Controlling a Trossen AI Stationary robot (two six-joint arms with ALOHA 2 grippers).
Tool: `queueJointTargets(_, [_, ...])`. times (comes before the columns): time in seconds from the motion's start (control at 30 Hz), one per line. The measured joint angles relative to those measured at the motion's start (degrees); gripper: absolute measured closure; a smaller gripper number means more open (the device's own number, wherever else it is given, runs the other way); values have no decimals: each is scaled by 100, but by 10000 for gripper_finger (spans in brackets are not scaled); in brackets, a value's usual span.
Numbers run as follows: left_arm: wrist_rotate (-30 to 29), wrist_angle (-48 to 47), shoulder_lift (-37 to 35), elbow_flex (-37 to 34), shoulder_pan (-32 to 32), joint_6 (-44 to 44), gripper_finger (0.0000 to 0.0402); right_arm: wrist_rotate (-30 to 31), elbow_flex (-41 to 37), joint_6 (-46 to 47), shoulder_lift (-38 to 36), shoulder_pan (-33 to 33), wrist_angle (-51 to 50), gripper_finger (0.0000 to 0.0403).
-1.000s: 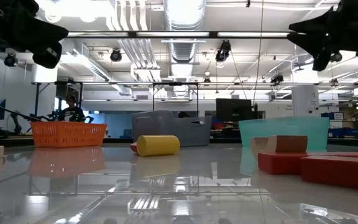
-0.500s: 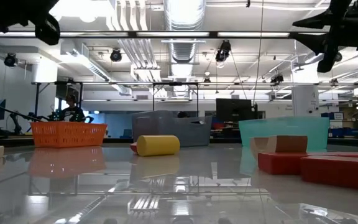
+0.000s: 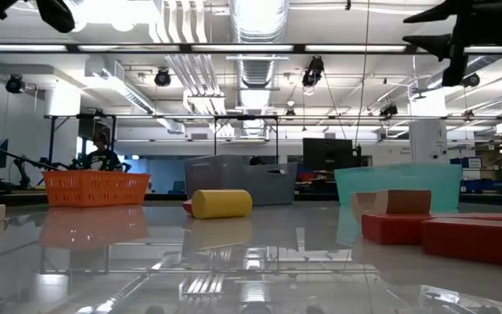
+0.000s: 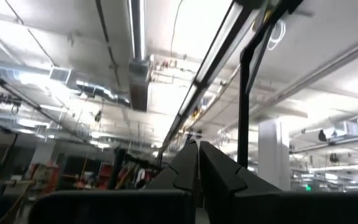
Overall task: Sort & place blocks by color
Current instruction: Put the red block into the orange bin
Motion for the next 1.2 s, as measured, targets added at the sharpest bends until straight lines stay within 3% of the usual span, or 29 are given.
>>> queueJointTargets(0.37, [-506, 0, 67, -2, 0, -76, 402, -366, 2307, 1043, 1368, 1, -3392, 276])
queueJointTargets(0.6, [-1074, -2, 394, -2, 2, -306, 402, -1089, 3564, 1803, 2222, 1, -5212, 276])
queueJointTargets(0.9, [-1271, 175, 828, -4, 1, -310, 402, -2869, 4425, 2762, 3188, 2, -6829, 276])
queueJointTargets(1.1, [-1220, 643, 1057, -7, 0, -307, 402, -4437, 4449, 3257, 3688, 91, -7365, 276])
queueJointTargets(1.2, [-1210, 1169, 1202, -7, 0, -313, 402, -4756, 4317, 3422, 3924, 252, -7413, 279])
